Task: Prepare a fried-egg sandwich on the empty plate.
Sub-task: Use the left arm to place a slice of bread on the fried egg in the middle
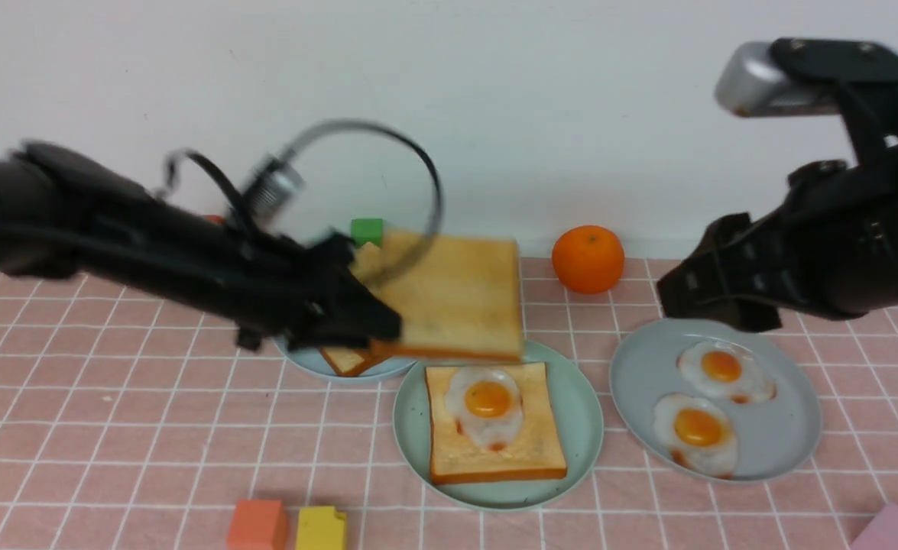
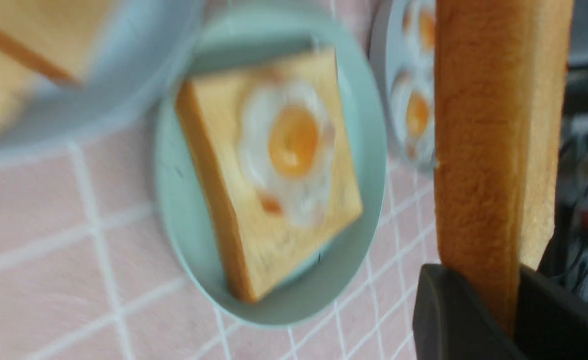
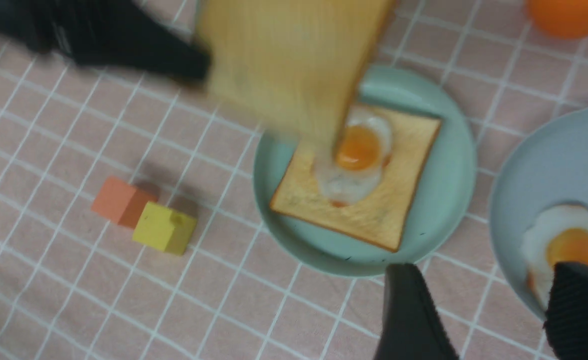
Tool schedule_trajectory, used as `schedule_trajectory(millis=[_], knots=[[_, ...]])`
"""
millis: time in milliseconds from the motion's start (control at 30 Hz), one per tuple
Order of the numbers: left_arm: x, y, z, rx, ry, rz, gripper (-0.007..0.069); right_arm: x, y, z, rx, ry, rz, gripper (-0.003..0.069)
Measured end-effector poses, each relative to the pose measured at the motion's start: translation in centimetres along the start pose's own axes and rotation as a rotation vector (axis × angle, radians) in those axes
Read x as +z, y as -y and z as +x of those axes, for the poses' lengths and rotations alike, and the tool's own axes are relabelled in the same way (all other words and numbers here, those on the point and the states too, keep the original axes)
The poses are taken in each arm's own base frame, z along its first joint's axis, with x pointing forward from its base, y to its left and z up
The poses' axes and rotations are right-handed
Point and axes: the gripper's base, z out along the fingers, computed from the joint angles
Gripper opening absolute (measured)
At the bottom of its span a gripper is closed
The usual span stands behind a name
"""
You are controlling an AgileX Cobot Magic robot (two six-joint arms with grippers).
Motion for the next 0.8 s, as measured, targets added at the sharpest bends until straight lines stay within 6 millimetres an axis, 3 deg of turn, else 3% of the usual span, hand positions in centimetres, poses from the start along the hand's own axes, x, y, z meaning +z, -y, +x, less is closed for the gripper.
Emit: schedule_trajectory(millis=[233,533,800], knots=[[3.6,0.6,1.2,-0.007,-0.004,-0.022,0.0142,-0.1,0.1,0.0,0.001,0.002,0.009,0.04],[4.6,-0.3,1.2,-0.064,-0.003,-0.046,0.0138,-0.1,0.3,0.0,-0.02,0.002,0.032,0.04],[6.3,-2.9,2.1,-0.144,-0.037,-0.098,0.0138,-0.1,0.3,0.0,-0.019,0.002,0.034,0.04]])
